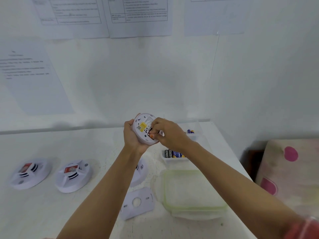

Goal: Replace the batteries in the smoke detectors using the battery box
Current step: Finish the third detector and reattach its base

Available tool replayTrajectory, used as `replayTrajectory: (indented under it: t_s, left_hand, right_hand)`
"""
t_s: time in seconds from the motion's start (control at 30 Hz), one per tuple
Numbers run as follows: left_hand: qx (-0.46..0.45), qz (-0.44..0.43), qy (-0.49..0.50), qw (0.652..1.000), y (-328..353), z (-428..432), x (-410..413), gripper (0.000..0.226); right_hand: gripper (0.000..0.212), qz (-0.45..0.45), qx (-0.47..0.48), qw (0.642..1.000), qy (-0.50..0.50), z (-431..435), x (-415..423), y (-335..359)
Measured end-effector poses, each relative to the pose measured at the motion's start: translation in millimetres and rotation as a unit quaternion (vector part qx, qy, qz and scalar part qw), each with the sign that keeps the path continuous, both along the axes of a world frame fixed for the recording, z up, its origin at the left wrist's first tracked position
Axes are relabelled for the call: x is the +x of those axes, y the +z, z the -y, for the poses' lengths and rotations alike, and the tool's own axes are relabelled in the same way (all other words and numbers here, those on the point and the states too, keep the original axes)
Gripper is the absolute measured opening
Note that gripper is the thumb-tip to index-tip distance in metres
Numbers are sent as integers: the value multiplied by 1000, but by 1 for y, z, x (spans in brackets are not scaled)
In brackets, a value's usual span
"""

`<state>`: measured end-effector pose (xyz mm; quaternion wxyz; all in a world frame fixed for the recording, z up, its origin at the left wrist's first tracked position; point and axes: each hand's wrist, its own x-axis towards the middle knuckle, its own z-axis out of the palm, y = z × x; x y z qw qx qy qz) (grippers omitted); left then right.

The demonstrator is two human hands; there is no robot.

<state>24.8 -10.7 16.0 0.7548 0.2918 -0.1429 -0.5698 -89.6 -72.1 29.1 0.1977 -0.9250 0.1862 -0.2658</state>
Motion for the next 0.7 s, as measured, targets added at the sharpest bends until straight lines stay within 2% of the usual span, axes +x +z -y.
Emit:
replayTrajectory:
  t_s: [0.07, 0.13, 0.23, 0.33, 0.4, 0.47, 0.57, 0.63, 0.7]
  left_hand:
    - [-7, -10, -2, 1000, 0, -4, 0, 39]
    - [-17, -16, 4, 1000, 5, -7, 3, 40]
    - [-12, 11, 21, 1000, 18, -15, 3, 35]
    - [9, 21, 48, 999, 19, -28, 5, 32]
    - [25, 20, 60, 998, 12, -42, 12, 38]
    - [33, 14, 67, 997, 6, -56, 22, 44]
    - [37, 8, 77, 996, 1, -78, 33, 45]
    - [38, 7, 81, 996, -1, -91, 38, 48]
    - [35, 11, 82, 996, -4, -104, 45, 47]
  right_hand:
    - [13, 18, 15, 999, 22, -1, -3, 1]
    - [9, 87, 59, 994, 38, -1, -5, 2]
    - [13, 197, 160, 966, 48, -6, -7, 7]
    - [16, 222, 207, 953, 7, -21, -6, 12]
    - [14, 156, 210, 965, -31, -35, -9, 15]
    - [11, -4, 200, 980, -9, -54, -14, 13]
    - [19, -255, 136, 956, 61, -89, -15, -5]
    - [34, -326, 79, 939, 74, -110, -13, -23]
    - [47, -356, 47, 931, 67, -125, -9, -37]
